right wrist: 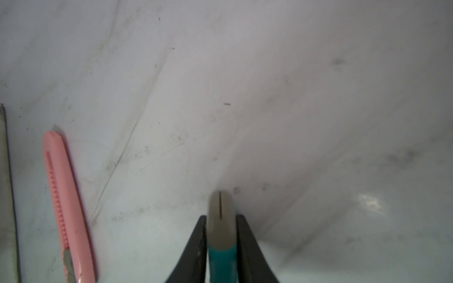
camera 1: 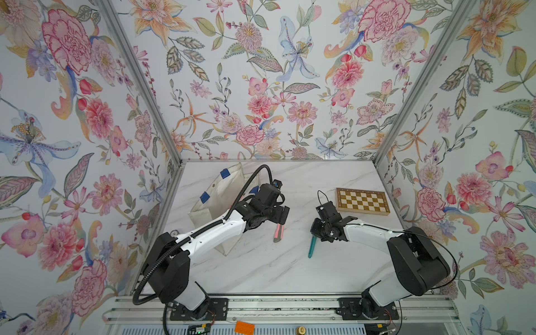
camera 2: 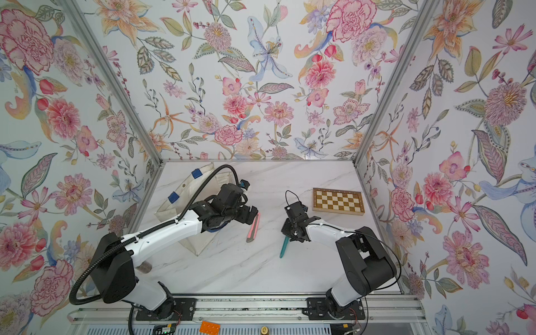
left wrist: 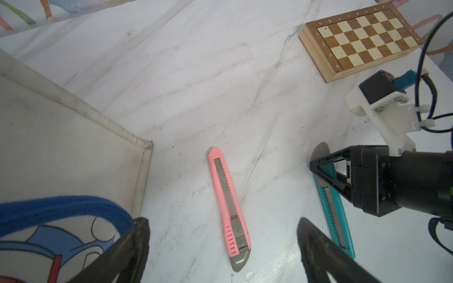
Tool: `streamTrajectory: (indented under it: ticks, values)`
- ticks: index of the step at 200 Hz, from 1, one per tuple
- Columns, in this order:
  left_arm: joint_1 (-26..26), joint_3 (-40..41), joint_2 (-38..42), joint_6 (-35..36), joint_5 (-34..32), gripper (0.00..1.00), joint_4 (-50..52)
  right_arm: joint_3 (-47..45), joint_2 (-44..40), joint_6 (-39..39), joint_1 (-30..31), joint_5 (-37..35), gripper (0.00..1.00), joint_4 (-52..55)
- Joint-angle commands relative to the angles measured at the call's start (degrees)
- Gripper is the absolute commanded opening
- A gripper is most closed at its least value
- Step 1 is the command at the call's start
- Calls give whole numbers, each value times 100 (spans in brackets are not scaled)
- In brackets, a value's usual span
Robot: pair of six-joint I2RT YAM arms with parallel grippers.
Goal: Place the art knife into the pouch
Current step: Pick up the utility knife at the center of the board.
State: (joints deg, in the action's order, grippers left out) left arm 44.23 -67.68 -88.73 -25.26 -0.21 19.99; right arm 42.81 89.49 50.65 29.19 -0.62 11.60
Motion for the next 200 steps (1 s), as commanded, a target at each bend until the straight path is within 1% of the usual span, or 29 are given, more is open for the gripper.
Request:
streamTrajectory:
  ticks: [1, 22, 56, 80, 100, 127, 150, 183, 200]
  values:
    - [33, -130, -40, 134, -3, 96, 150, 2, 168, 32, 30, 52, 15, 616]
    - [25, -131, -40, 173, -49, 99, 145, 114, 43, -1, 25, 82, 13, 616]
    - [-28, -105, 49, 199, -105, 99, 127, 421, -279, -112, 12, 227, 10, 656]
    - [-55, -146, 335, 240, -278, 99, 196, 764, -527, -204, -18, 252, 10, 724]
    - [-63, -174, 656, 234, -458, 100, 303, 1292, -531, -407, -21, 244, 10, 921]
    - [-80, -52, 1110, 191, -555, 99, 381, 2141, -289, -684, 14, 281, 9, 1199]
    - [-133, 165, 1477, 153, -595, 99, 428, 2856, -45, -898, 129, 300, 6, 1225]
    - [-175, 819, 2272, 14, -785, 100, 373, 4110, 566, -1133, 411, 415, 6, 1284]
    - [-248, 1236, 2771, -64, -683, 99, 248, 4778, 935, -1240, 594, 537, 4, 1314]
